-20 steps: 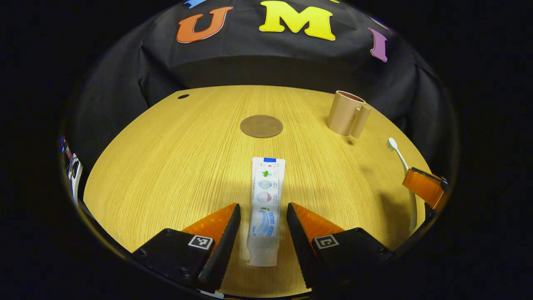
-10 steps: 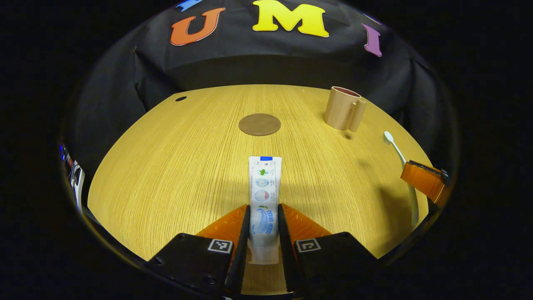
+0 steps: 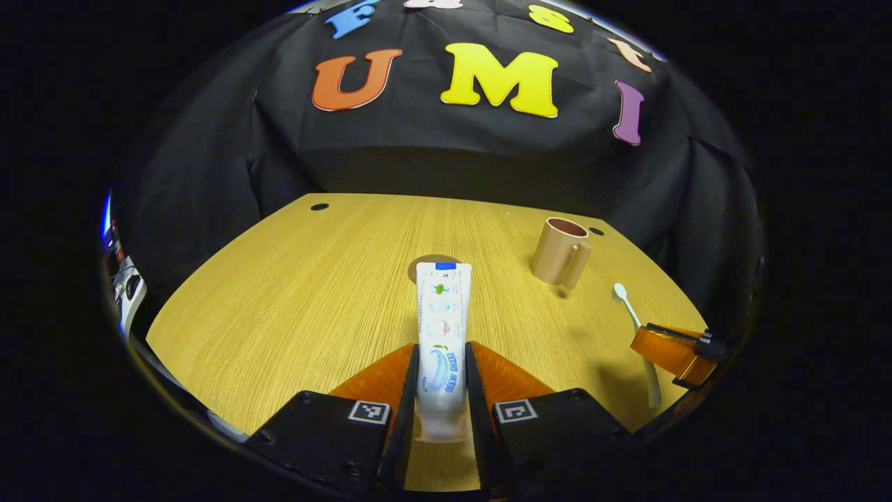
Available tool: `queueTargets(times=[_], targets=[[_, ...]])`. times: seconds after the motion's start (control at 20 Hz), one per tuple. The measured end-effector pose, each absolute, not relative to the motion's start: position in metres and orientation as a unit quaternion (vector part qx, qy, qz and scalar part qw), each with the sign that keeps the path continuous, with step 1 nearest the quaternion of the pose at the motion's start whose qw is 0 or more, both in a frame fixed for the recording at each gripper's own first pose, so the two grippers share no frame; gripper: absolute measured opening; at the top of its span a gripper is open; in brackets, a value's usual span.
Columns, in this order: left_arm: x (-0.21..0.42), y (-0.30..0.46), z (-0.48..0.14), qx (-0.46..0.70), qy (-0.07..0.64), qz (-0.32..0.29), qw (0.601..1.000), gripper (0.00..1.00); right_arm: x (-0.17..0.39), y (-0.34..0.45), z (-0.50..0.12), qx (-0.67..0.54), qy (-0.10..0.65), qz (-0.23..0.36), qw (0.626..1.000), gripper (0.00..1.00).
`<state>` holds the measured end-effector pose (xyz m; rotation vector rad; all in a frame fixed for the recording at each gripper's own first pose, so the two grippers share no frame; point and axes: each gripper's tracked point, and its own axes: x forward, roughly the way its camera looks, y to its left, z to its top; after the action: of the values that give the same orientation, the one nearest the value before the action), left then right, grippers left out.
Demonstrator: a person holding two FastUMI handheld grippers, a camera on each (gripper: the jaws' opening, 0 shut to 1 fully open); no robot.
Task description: Put the toothbrush and toothpaste on the desktop into the cup, then pick up the cup and place it on the coaster on the desktop.
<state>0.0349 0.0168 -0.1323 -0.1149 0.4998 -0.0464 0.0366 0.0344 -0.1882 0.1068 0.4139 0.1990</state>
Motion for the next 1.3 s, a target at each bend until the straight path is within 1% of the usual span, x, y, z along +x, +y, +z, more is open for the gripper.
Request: queueTargets(times=[0.05, 0.35, 0.4, 0.45, 0.5, 0.55, 0.65, 0.75, 1.0, 1.1, 1.15, 1.3], targets=[[0.034, 0.012, -0.127, -0.055, 0.24, -0.031, 0.969, 0.41, 0.037, 0.036, -0.184, 0.053, 0.2, 0.101, 0.973, 0.01], [0.02, -0.001, -0.087, -0.044, 0.188, -0.046, 0.98, 0.4, 0.041, 0.052, -0.15, 0.041, 0.158, 0.122, 0.979, 0.01], [0.019, 0.0, -0.083, -0.044, 0.182, -0.044, 0.981, 0.44, 0.043, 0.054, -0.143, 0.042, 0.149, 0.126, 0.98, 0.01], [0.019, 0.003, -0.077, -0.044, 0.175, -0.04, 0.983, 0.4, 0.047, 0.057, -0.133, 0.042, 0.137, 0.13, 0.981, 0.01], [0.018, 0.005, -0.073, -0.045, 0.167, -0.037, 0.984, 0.41, 0.052, 0.058, -0.123, 0.041, 0.124, 0.132, 0.983, 0.01], [0.017, 0.006, -0.069, -0.047, 0.16, -0.035, 0.985, 0.4, 0.066, 0.056, -0.105, 0.033, 0.102, 0.127, 0.986, 0.01], [0.015, 0.007, -0.067, -0.046, 0.157, -0.036, 0.986, 0.4, 0.081, 0.055, -0.086, 0.026, 0.081, 0.123, 0.989, 0.01], [0.015, 0.015, -0.063, -0.047, 0.155, -0.031, 0.986, 0.4, 0.114, 0.049, -0.057, 0.011, 0.056, 0.11, 0.992, 0.01], [0.014, 0.021, -0.065, -0.059, 0.162, -0.03, 0.985, 0.4, 0.169, 0.05, -0.025, 0.01, 0.028, 0.102, 0.994, 0.01], [0.013, 0.026, -0.062, -0.054, 0.157, -0.022, 0.986, 0.41, 0.202, 0.051, -0.017, -0.002, 0.008, 0.095, 0.995, 0.01], [0.013, 0.025, -0.06, -0.054, 0.155, -0.023, 0.986, 0.4, 0.218, 0.048, -0.018, -0.004, 0.006, 0.084, 0.996, 0.01], [0.009, 0.025, -0.06, -0.067, 0.158, -0.029, 0.985, 0.41, 0.256, 0.056, -0.022, -0.013, -0.005, 0.08, 0.997, 0.01]])
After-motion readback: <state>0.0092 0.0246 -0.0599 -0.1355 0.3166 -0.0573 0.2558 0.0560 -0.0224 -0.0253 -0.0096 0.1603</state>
